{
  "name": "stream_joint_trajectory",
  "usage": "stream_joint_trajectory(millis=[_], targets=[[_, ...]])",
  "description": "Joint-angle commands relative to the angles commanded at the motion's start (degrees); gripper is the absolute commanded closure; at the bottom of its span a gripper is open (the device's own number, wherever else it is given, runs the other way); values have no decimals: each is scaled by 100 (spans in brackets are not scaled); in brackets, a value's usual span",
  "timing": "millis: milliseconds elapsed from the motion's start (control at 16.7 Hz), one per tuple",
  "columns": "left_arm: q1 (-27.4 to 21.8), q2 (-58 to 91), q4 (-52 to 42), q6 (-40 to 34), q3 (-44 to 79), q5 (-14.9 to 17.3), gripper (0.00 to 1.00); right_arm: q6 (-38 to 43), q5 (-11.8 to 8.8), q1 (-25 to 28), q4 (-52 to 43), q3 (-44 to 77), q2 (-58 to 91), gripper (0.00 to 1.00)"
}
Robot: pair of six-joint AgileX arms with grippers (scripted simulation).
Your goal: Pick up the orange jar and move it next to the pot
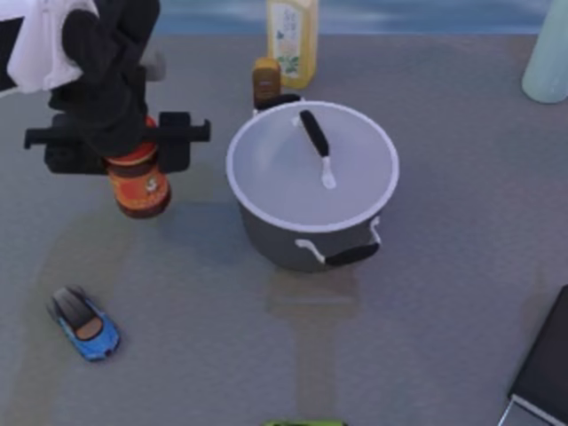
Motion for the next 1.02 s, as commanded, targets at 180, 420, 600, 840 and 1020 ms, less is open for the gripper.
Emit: stream_joint_trajectory(millis=[180,420,600,840,1020], targets=[[10,250,493,28,-218,9,100,0,0,0,0,0,0,0],[22,393,759,38,-339,14,100,0,0,0,0,0,0,0],[22,393,759,38,-339,14,92,0,0,0,0,0,0,0],[22,393,759,38,-339,14,62,0,0,0,0,0,0,0],[22,393,759,38,-339,14,40,0,0,0,0,0,0,0]])
